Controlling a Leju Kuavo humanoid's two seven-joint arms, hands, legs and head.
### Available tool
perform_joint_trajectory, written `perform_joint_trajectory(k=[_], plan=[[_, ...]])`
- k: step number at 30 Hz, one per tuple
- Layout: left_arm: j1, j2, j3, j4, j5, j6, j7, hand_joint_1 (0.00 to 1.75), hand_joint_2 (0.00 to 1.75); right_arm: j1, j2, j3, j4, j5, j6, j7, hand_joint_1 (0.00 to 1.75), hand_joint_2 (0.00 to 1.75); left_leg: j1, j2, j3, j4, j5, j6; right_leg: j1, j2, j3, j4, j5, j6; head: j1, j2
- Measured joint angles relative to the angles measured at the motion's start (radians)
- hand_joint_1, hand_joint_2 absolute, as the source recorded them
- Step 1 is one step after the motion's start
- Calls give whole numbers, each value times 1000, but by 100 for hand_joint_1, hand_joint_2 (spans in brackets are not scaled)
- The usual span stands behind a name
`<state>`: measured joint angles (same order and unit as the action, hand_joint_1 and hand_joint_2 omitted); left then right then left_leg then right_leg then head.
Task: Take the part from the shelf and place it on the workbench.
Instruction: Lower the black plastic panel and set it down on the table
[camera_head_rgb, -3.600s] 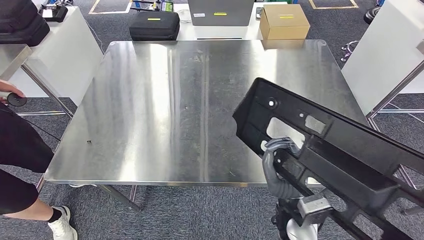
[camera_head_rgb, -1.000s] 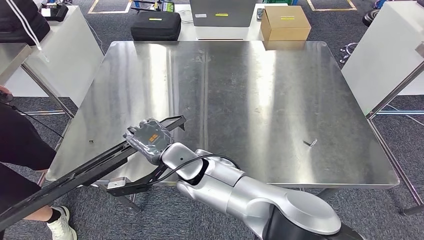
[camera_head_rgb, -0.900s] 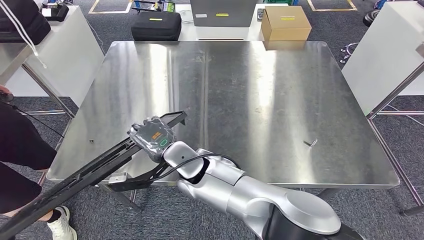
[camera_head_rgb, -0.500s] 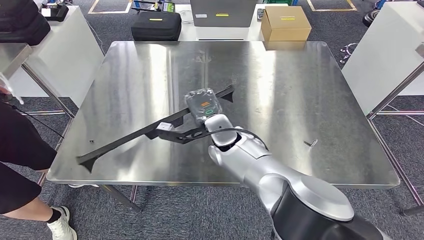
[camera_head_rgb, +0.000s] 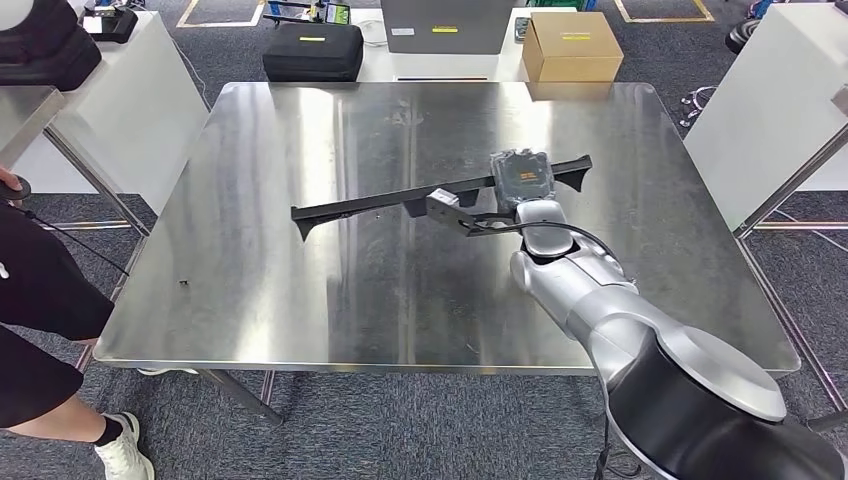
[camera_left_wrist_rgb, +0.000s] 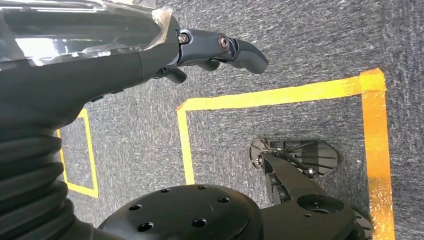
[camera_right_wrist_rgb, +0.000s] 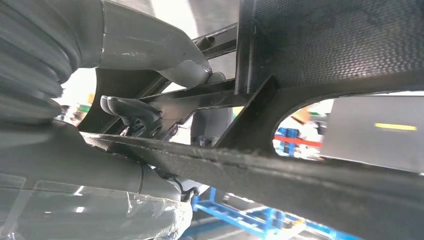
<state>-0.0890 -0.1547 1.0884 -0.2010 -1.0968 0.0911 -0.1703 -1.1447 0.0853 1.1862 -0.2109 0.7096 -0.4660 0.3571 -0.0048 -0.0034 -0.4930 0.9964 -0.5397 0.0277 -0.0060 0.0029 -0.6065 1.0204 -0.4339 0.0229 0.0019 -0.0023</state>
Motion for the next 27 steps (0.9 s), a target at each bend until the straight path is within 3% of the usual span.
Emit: perform_joint_trajectory(k=[4, 8, 11, 15, 27], plan=[[0, 3, -1, 0, 0, 6, -11, 0, 175, 7, -31, -11, 8, 4, -5, -4, 175, 175, 0, 0, 0, 0, 0, 0, 0, 0, 0, 0, 0, 0, 0, 0], [0, 5, 0, 0, 5, 23, -17, 0, 175, 11, -38, -18, 10, 12, -7, -8, 0, 0, 0, 0, 0, 0, 0, 0, 0, 0, 0, 0, 0, 0, 0, 0], [0, 7, 0, 0, 7, 47, -19, 0, 175, 13, -38, -20, 11, 16, -8, -13, 0, 0, 0, 0, 0, 0, 0, 0, 0, 0, 0, 0, 0, 0, 0, 0], [0, 9, 0, 0, 5, 60, -12, 0, 0, 14, -38, -23, 11, 21, -8, -19, 0, 0, 0, 0, 0, 0, 0, 0, 0, 0, 0, 0, 0, 0, 0, 0], [0, 11, 0, 0, 1, 80, 41, 0, 0, 25, -14, -23, 11, 46, -8, -35, 0, 0, 0, 0, 0, 0, 0, 0, 0, 0, 0, 0, 0, 0, 0, 0]])
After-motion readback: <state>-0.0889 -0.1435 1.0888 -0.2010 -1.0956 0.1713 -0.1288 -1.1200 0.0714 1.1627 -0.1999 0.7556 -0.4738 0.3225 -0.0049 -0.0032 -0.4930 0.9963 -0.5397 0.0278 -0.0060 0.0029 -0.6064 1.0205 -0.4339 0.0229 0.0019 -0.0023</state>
